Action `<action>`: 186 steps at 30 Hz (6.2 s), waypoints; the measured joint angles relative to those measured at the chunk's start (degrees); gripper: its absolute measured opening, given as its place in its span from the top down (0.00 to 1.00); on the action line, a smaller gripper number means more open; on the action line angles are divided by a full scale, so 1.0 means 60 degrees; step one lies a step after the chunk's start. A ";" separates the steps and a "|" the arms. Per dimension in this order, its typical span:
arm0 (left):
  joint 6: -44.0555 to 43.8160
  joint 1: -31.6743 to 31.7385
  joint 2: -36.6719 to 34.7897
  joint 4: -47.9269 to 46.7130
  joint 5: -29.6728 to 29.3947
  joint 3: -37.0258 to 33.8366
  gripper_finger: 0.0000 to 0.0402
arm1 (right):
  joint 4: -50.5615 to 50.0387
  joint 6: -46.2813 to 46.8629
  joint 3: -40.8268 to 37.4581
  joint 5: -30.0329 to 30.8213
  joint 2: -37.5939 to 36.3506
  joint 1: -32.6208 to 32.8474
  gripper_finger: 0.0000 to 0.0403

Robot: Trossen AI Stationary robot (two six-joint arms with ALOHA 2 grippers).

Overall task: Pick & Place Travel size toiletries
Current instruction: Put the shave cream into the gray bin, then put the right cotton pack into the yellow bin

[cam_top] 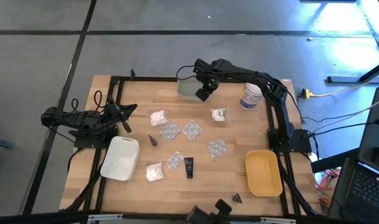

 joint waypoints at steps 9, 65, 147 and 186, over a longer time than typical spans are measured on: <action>0.0000 0.0000 0.0000 0.0000 0.0000 0.0001 0.97 | 0.0118 0.0008 0.0004 0.0000 -0.0008 0.0000 0.99; 0.0000 0.0001 0.0000 0.0001 -0.0001 0.0000 0.97 | 0.0398 -0.0146 0.0033 0.0364 -0.3100 0.1097 0.83; 0.0000 0.0001 -0.0001 0.0000 0.0000 -0.0001 0.97 | 0.1360 0.2867 -0.7566 0.4615 -0.8234 0.8746 0.68; 0.0000 -0.0001 0.0003 0.0000 -0.0004 0.0001 0.97 | 0.4794 -0.1050 -1.0867 0.4836 -0.6890 0.5841 0.40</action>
